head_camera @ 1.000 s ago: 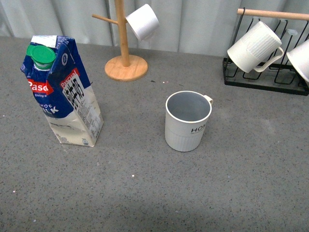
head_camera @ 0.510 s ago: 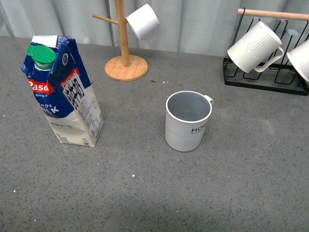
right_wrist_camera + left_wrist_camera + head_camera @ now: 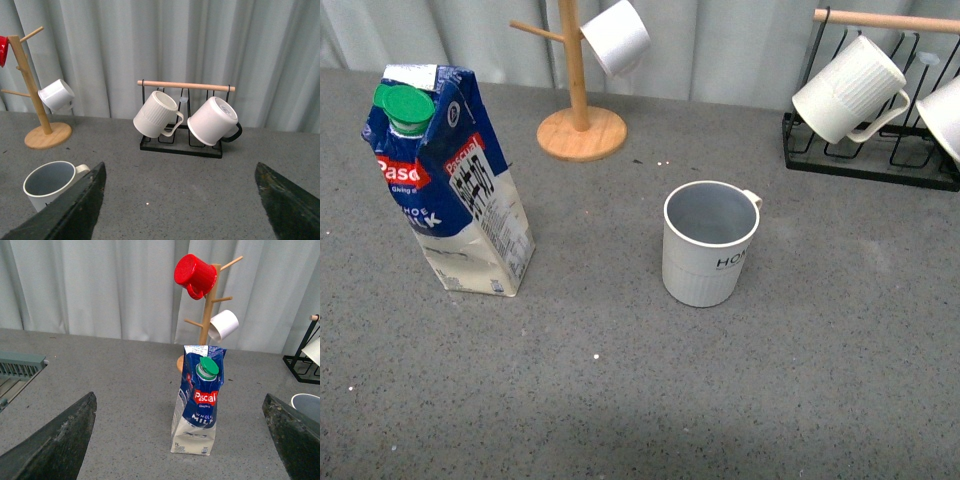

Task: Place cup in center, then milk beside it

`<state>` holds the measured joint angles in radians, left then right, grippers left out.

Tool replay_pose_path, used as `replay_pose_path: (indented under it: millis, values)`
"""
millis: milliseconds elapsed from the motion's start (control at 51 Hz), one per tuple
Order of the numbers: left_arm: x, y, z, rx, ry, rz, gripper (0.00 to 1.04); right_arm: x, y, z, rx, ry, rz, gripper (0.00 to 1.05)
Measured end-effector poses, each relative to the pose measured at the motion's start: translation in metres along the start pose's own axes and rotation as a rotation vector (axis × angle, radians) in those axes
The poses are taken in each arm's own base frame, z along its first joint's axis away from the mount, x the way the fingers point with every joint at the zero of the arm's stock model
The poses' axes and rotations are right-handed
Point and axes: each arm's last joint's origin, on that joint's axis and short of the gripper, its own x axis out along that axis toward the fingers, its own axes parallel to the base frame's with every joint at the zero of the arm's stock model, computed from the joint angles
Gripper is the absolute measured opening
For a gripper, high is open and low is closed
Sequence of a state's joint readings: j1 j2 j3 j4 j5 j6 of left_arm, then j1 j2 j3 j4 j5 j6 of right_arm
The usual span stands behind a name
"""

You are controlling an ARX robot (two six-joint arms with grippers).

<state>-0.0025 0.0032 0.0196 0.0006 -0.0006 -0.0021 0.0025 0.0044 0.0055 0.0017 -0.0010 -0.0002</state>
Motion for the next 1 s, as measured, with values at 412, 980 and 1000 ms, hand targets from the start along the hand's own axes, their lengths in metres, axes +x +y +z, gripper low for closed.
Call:
replay_pose_path:
  millis: [412, 980, 1000]
  values:
    - [0.007, 0.0, -0.013, -0.063, 0.263, 0.02, 0.98, 0.0, 0.0, 0.0, 0.0, -0.001, 0.0, 0.95]
    - [0.12, -0.018, -0.031, -0.079, 0.381, -0.055, 0.98, 0.0, 0.0, 0.0, 0.0, -0.001, 0.0, 0.95]
    - [0.124, -0.019, -0.033, -0.077, 0.392, -0.053, 0.98, 0.0, 0.0, 0.0, 0.001, -0.001, 0.0, 0.95]
